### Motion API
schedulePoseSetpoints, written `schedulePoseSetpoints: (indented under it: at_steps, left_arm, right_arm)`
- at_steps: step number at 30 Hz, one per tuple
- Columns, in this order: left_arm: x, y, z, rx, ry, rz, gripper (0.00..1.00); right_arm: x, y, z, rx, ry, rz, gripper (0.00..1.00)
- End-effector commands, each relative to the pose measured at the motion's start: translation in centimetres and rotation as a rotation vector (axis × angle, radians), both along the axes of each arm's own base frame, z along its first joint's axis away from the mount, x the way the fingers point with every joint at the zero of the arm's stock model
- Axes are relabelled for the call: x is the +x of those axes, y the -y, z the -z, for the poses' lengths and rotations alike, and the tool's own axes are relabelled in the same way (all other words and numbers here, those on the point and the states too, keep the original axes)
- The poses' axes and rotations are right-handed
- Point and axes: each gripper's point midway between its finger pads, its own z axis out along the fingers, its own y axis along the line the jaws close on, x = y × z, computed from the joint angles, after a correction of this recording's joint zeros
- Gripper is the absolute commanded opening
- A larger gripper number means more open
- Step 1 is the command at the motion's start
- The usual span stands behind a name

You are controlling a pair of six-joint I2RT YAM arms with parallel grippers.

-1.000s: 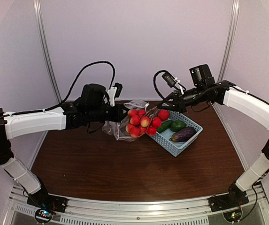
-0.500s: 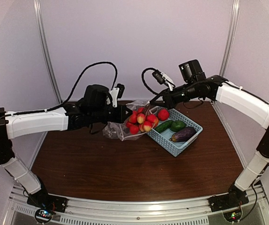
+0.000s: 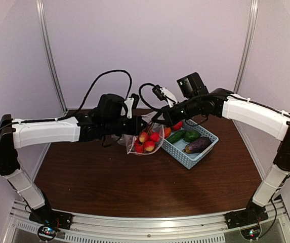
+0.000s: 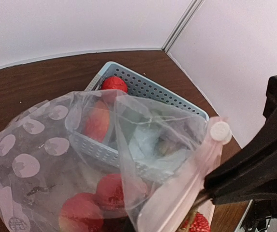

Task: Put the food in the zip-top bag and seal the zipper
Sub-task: Place the fake fruit in the zipper food storage bag.

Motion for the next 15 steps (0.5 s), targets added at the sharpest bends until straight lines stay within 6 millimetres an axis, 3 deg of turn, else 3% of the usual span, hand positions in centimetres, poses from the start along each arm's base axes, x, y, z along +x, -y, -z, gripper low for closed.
schedulePoseSetpoints:
  at_steps: [1,5,9,15]
  left_arm:
    - [-0.2,0.5,-2.8,-0.079,0.016,-0.007,0.00]
    - [0.0,-0.4,-3.1,-0.081,0.025,-0.051,0.00]
    - [0.1,-0.1,-3.1,-0.098,0.027,-0.043,0.00]
    - [1.1,-1.8,-0.6,0.008,0.018,-0.125,0.00]
  right_arm:
    - [2.7,1.9,-0.9,-0.031,0.151,0.166,0.00]
    - [2.4,1.7,-0.5,-0.029,0.148,0.138,0.00]
    - [1.1,0.6,-1.3,0.012,0.128,0.051,0.26]
    - [-1.7,1.3,-5.9,0.043,0.219,-0.073,0.46]
